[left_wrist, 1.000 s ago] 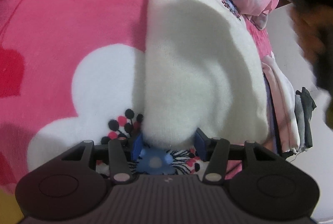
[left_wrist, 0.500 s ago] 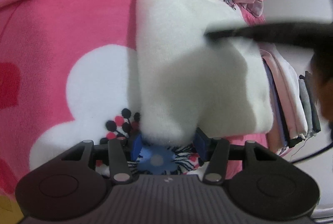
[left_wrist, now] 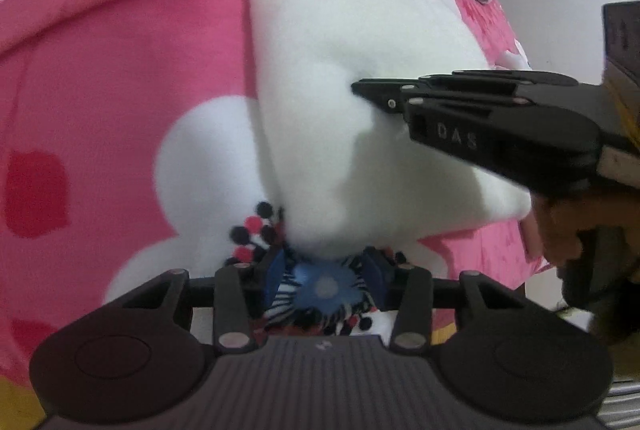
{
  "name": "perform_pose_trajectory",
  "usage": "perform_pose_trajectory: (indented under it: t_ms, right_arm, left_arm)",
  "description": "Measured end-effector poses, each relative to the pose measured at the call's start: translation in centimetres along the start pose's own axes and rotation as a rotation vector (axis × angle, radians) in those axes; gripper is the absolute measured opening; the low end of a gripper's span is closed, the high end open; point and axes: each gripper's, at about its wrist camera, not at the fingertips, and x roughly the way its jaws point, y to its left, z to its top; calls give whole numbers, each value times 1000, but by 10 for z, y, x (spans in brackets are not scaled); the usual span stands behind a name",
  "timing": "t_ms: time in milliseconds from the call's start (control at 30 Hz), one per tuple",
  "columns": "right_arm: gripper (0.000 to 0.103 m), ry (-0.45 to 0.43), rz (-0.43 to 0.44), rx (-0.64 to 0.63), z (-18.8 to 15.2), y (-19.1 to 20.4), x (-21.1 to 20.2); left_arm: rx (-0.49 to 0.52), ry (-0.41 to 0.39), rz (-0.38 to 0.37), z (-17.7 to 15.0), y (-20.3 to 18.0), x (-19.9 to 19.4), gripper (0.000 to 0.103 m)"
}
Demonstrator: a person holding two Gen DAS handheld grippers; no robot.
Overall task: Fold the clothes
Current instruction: 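Hold the lifted fleece edge with the left gripper while the right gripper presses the fleece, then grasp the folded fleece layers with the right gripper while the left gripper holds its edge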
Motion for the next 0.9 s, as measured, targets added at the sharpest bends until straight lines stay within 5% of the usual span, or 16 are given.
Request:
perform_pose_trajectory:
  t_ms: [167, 333, 433, 567, 667, 900]
  right_arm:
    - [1, -81, 75, 80, 4, -1, -45]
    - [0, -93, 94, 76, -30, 12, -20]
    - [0, -115, 98, 175, -21, -1, -44]
    - [1, -161, -110, 265, -38, -39, -83]
    - [0, -85, -211, 300, -67, -73, -59]
    - [0, -165, -190, 443, -77, -106, -66]
  left_arm:
    - [-5, -73, 11, 7, 13, -45, 48]
    - [-5, -104, 7, 34, 6, -39, 50]
    - [2, -115, -33, 33, 7, -48, 58]
    - [22, -111, -76, 46, -9, -30, 65]
    - [42, -69, -66, 61, -24, 0, 69]
    - [13, -64, -43, 58, -19, 0, 71]
